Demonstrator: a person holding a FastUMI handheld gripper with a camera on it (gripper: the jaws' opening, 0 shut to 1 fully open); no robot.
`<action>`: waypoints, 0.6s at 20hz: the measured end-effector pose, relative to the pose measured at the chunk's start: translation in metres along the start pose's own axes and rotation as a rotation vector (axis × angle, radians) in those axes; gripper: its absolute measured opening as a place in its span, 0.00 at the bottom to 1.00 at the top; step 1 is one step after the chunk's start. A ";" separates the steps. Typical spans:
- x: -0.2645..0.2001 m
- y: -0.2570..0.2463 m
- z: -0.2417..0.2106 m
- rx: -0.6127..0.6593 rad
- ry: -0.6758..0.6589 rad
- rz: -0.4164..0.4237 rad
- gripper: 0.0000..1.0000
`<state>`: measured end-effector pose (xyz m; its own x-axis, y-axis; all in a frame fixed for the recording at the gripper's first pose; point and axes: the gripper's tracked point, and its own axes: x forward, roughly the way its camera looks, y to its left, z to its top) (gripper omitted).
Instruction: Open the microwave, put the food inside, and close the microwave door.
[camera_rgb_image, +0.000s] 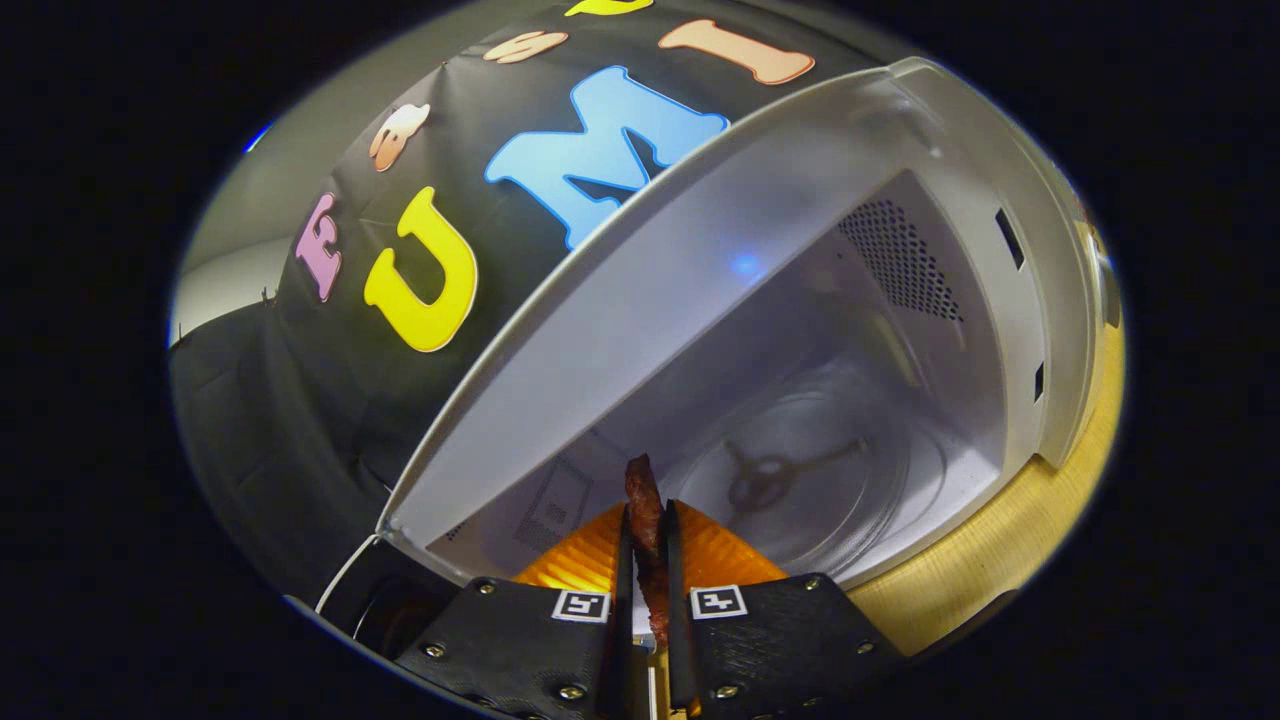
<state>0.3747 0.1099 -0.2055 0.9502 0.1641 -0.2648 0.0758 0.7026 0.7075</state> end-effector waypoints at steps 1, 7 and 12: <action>0.010 -0.007 -0.001 -0.019 -0.021 -0.037 0.15; 0.033 -0.032 -0.001 -0.072 -0.115 -0.091 0.15; 0.044 -0.053 -0.004 -0.113 -0.142 -0.156 0.30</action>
<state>0.4113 0.0825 -0.2571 0.9632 -0.0461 -0.2647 0.1985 0.7861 0.5854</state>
